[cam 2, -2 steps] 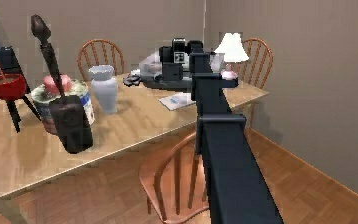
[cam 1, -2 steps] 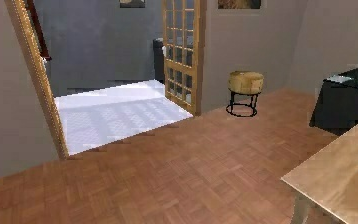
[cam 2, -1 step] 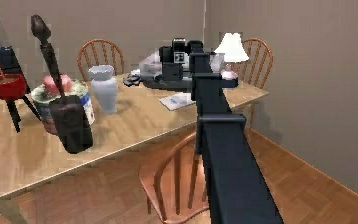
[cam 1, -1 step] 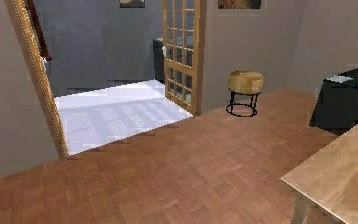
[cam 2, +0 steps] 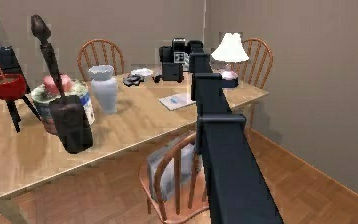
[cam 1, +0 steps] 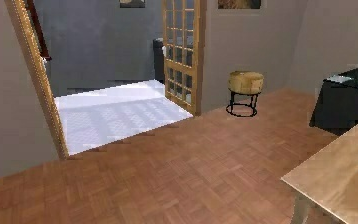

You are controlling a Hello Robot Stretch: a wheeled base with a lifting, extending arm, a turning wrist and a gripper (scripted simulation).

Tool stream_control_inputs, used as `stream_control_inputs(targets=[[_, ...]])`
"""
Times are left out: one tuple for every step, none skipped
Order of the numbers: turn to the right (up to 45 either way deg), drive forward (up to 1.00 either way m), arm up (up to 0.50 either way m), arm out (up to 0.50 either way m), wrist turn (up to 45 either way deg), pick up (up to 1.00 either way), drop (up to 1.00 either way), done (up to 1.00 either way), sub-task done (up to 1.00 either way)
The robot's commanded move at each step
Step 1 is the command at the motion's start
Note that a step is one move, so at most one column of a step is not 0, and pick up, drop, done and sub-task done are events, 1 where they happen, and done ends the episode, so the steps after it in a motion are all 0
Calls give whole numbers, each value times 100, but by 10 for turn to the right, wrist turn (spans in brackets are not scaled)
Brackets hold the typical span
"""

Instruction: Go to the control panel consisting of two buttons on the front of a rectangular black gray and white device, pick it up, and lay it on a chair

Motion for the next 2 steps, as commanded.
stream_control_inputs(targets=[[0,0,0,-10,0,0,0,0,0],[0,0,0,0,0,0,0,100,0]])
